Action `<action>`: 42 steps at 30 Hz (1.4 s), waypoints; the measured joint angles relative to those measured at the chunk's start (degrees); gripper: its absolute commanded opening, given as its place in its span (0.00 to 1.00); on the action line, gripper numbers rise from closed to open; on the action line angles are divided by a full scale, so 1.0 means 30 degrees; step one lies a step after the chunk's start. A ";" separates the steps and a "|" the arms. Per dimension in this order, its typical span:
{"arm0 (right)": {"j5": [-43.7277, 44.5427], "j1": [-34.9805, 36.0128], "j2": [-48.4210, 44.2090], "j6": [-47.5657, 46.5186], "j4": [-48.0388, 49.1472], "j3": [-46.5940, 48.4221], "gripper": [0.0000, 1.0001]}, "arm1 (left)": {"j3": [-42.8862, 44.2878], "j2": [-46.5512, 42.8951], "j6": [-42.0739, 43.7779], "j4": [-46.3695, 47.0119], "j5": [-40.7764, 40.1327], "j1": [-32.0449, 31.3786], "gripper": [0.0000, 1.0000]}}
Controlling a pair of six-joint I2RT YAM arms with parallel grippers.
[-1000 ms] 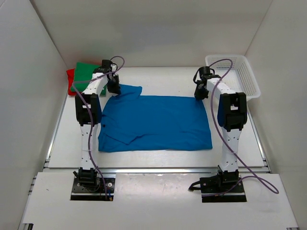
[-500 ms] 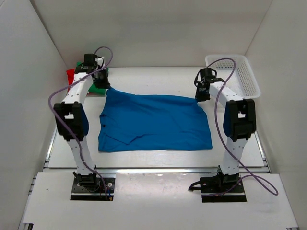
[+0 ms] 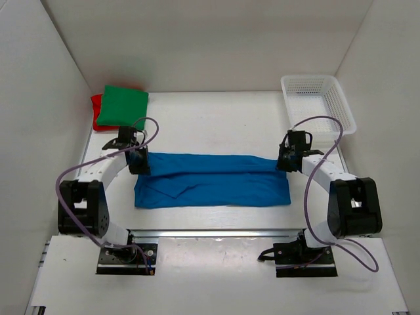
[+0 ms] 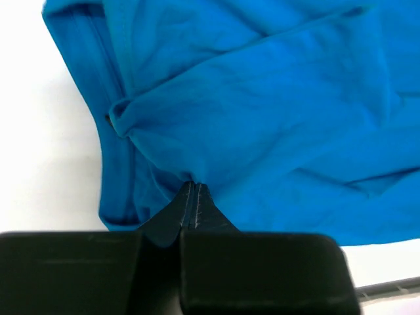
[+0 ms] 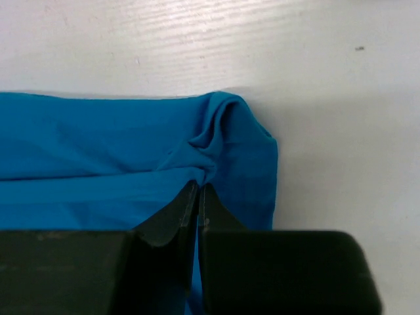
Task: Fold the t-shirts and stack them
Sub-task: Fold the other side of the tshirt into a rectangle
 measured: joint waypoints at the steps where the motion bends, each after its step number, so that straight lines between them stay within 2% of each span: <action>1: -0.0117 -0.0109 -0.0248 0.0007 0.0153 -0.0284 0.00 | -0.0459 -0.0459 -0.0066 0.0117 -0.0036 -0.0102 0.00; 6: -0.0758 -0.0590 -0.1756 0.0204 0.1005 -0.1785 0.01 | -0.2404 -0.3038 -0.0532 0.0998 -0.0131 -0.0488 0.00; 13: -0.1246 -0.0707 -0.3774 0.0444 0.1479 -0.3927 0.00 | -0.3694 -0.4809 -0.0882 0.1406 -0.0801 -0.0481 0.00; 14: -0.1268 -0.0707 -0.4138 0.0517 0.1406 -0.4233 0.04 | -0.3942 -0.5136 -0.0940 0.1377 -0.0969 -0.0474 0.00; 17: -0.1406 -0.0699 -0.5231 0.0991 0.0692 -0.4801 0.21 | -0.4597 -0.6142 -0.1100 0.1377 -0.1348 -0.0444 0.31; 19: -0.1443 -0.0714 -0.6011 0.1399 0.0131 -0.4998 0.45 | -0.4779 -0.6441 -0.1275 0.1239 -0.1537 -0.0408 0.34; 20: -0.1435 -0.0714 -0.6594 0.1523 -0.0029 -0.5180 0.65 | -0.4779 -0.6462 -0.1384 0.1180 -0.1581 -0.0415 0.38; 21: -0.1377 -0.0729 -0.7140 0.1807 -0.0182 -0.5348 0.90 | -0.4772 -0.6470 -0.1450 0.1158 -0.1588 -0.0430 0.36; 22: -0.1341 -0.0743 -0.7810 0.1851 -0.0335 -0.5508 0.96 | -0.4743 -0.6492 -0.1552 0.1042 -0.1574 -0.0452 0.35; 26: -0.1392 -0.1100 -0.9588 0.1428 -0.0029 -0.5486 0.99 | -0.4495 -0.6768 -0.2135 0.0685 -0.1464 -0.1355 0.31; 29: -0.1785 -0.1246 -0.8298 0.0590 0.0117 -0.4189 1.00 | -0.4422 -0.6659 -0.2834 0.1005 -0.1326 -0.2579 0.25; 30: -0.1982 -0.1239 -0.7380 0.0226 0.0117 -0.3461 1.00 | -0.4444 -0.6455 -0.3060 0.1209 -0.1209 -0.2987 0.24; 31: -0.2237 -0.1180 -0.6368 -0.0109 0.0146 -0.2696 0.93 | -0.4452 -0.6149 -0.3293 0.1464 -0.1086 -0.3337 0.24; 32: -0.2514 -0.1078 -0.5340 -0.0452 0.0313 -0.1989 0.71 | -0.4488 -0.5727 -0.3534 0.1749 -0.0954 -0.3679 0.23; 33: -0.2710 -0.0969 -0.4677 -0.0852 0.0576 -0.1603 0.61 | -0.4568 -0.5311 -0.3781 0.2033 -0.0867 -0.3985 0.22; 35: -0.3096 -0.0619 -0.3796 -0.1202 0.0969 -0.1290 0.00 | -0.4889 -0.4452 -0.4226 0.2630 -0.0823 -0.4473 0.22; 42: -0.4189 0.0146 -0.1209 -0.1362 0.0969 -0.1086 0.00 | -0.4459 -0.0896 -0.4983 0.3381 -0.0962 -0.4925 0.22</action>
